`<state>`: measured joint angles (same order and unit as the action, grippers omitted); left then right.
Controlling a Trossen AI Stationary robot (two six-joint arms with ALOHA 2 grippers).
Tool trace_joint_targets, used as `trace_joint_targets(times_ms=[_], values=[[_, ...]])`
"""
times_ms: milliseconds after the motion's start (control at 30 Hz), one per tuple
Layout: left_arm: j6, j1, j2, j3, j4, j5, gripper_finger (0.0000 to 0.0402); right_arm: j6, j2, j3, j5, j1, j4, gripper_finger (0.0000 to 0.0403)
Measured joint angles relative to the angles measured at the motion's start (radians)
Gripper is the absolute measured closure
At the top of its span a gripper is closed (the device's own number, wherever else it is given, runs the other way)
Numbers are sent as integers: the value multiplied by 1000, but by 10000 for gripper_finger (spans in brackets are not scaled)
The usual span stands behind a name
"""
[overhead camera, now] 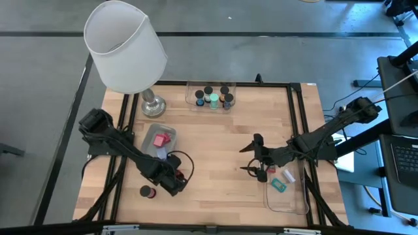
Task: Pick & Place Office items
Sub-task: Put the red charger adapter into the gray bin
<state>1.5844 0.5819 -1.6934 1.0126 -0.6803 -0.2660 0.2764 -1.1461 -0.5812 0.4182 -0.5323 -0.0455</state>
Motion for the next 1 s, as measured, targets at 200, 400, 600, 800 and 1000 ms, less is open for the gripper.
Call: trace_joint_targets(times_ms=[200, 400, 600, 800, 1000], values=[[-26, 0, -20, 3, -3, -42, 142, 2, 0, 4, 0, 0, -7, 76], [-61, 7, -18, 49, -68, -72, 194, 4, -1, 4, 0, 0, -9, 76], [-87, 7, -17, 53, -96, -46, 262, 4, -1, 4, 7, 0, -15, 76], [-96, 7, -15, 55, -103, -40, 296, 4, -2, 4, 8, 0, -15, 76], [-121, 7, -13, 56, -101, 54, 257, 3, -2, 4, 8, 0, -15, 76]])
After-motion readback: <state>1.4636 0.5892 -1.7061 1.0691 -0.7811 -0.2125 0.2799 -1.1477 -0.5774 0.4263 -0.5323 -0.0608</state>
